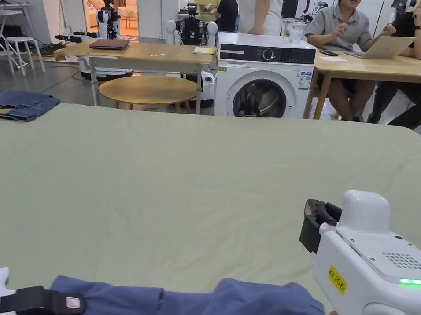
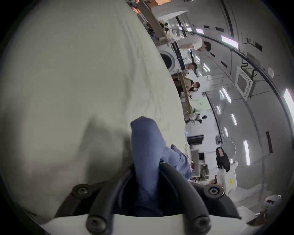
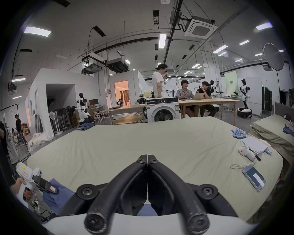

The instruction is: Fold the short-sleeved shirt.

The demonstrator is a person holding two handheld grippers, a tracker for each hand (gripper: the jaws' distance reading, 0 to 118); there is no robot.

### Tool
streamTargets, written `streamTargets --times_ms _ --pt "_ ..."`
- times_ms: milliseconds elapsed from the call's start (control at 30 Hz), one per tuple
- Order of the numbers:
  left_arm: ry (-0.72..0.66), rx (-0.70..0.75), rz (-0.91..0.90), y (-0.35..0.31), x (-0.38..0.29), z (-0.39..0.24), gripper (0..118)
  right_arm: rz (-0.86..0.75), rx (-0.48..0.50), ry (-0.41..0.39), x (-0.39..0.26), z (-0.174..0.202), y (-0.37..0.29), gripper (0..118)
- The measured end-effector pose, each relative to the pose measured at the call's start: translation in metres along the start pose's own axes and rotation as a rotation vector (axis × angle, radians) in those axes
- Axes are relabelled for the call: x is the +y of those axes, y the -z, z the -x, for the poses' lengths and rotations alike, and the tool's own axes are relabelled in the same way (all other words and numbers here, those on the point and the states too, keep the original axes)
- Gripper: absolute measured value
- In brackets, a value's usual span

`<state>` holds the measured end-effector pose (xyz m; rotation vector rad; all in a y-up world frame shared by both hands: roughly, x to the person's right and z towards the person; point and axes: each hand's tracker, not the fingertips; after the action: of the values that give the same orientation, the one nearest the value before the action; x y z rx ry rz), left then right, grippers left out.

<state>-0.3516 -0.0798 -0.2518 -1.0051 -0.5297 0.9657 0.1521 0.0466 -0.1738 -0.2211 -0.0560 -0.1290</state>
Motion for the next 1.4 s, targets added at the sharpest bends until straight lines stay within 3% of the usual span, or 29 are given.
streamTargets --times_ms 100,267,500,667,700,800,933,1033,1067,1100,1133,1167,1200,1267,1400 --pt "0.036 0.090 -0.060 -0.025 0.003 -0.014 6 -0.001 0.009 0.007 -0.001 0.002 0.001 0" --pt "0.105 -0.035 -0.072 -0.019 -0.010 -0.072 6 -0.011 0.023 0.023 0.001 0.002 0.000 0" --pt "0.221 -0.103 0.099 0.092 -0.043 -0.149 6 -0.033 0.010 0.019 0.006 -0.010 -0.018 0" --pt "0.304 -0.005 0.199 0.183 -0.079 -0.176 6 -0.038 -0.022 0.007 0.005 -0.027 -0.034 0" --pt "0.315 0.036 0.215 0.199 -0.087 -0.180 9 -0.040 -0.028 0.009 0.005 -0.030 -0.037 0" --pt "0.252 -0.059 0.281 0.236 -0.101 -0.178 62 -0.041 -0.046 0.020 0.003 -0.040 -0.044 0" --pt "0.175 -0.177 0.253 0.238 -0.105 -0.184 63 -0.042 -0.067 0.021 0.003 -0.052 -0.051 0" --pt "0.312 -0.152 0.138 0.214 -0.102 -0.195 63 -0.048 -0.087 0.018 0.004 -0.059 -0.055 0" --pt "0.414 -0.114 0.076 0.204 -0.105 -0.202 58 -0.050 -0.090 0.026 0.004 -0.061 -0.055 0" --pt "0.537 -0.053 0.014 0.196 -0.110 -0.208 46 -0.053 -0.091 0.037 0.005 -0.063 -0.055 0" --pt "0.647 0.005 -0.038 0.191 -0.116 -0.213 18 -0.056 -0.093 0.044 0.006 -0.064 -0.054 0" --pt "0.783 0.082 -0.082 0.191 -0.130 -0.221 0 -0.058 -0.092 0.048 0.006 -0.064 -0.054 0" --pt "0.913 0.142 -0.109 0.193 -0.143 -0.224 0 -0.060 -0.092 0.054 0.006 -0.063 -0.053 0" --pt "1.024 0.148 -0.084 0.200 -0.163 -0.221 0 -0.061 -0.085 0.059 0.005 -0.062 -0.051 0" --pt "0.991 0.200 0.008 0.237 -0.191 -0.204 0 -0.053 -0.077 0.061 0.001 -0.060 -0.052 0"
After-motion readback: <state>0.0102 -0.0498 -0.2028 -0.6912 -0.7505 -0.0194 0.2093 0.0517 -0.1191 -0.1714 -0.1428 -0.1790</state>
